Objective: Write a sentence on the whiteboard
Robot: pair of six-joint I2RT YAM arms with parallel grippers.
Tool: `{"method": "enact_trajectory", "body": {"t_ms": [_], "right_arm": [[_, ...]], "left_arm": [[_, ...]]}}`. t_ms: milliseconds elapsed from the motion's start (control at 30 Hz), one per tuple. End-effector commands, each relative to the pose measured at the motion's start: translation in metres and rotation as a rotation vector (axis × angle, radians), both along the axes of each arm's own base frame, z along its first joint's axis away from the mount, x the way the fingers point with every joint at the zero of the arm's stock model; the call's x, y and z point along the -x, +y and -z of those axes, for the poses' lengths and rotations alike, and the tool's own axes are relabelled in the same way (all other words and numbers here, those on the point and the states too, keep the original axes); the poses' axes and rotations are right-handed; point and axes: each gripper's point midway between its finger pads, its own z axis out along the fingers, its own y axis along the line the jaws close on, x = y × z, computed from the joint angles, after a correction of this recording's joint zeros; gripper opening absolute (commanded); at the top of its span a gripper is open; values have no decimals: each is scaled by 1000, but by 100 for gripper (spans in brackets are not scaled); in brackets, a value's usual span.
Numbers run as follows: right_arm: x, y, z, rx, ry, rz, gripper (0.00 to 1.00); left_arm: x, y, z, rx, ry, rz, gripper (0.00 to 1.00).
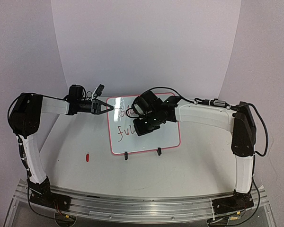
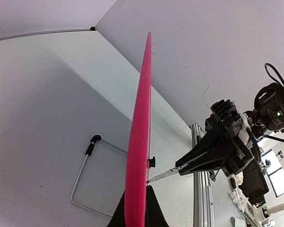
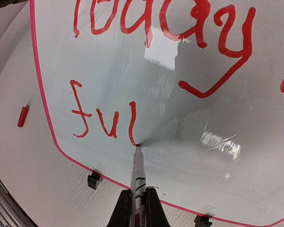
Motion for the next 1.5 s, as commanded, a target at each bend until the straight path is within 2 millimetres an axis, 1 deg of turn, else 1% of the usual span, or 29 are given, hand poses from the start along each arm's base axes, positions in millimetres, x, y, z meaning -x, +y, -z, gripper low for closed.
{"method": "enact_trajectory", "body": {"t_ms": [0,133,233,433,567,733,1000,1233,1467], "right_arm": [[-13,-5,-11,16,-48,25,0],[-12,-4,-15,4,-47,15,0],[-5,0,-22,-28,-30,-9,0],[5,6,-57,-115,-57,-61,0],[3,6,-65,-141,-83,-56,0],[-8,2,-64,-108,-125,-22,0],[-23,2,-59,-80,-158,6,0],[-29,6,-50,-79,-143,9,0],[-36,4,-41,-57,-147,34,0]], "left_arm": [[-12,1,20,-80,-87,-81,0],[-12,1,20,-80,-86,-81,0],[-12,1,20,-79,-86,-81,0],[-12,1,21,-79,-84,-79,0],[-12,1,20,-78,-86,-79,0],[-11,1,21,-79,-82,-78,0],[-12,1,20,-78,-87,-79,0],[-12,1,21,-79,-84,-79,0],[-12,1,21,-77,-83,-78,0]]}}
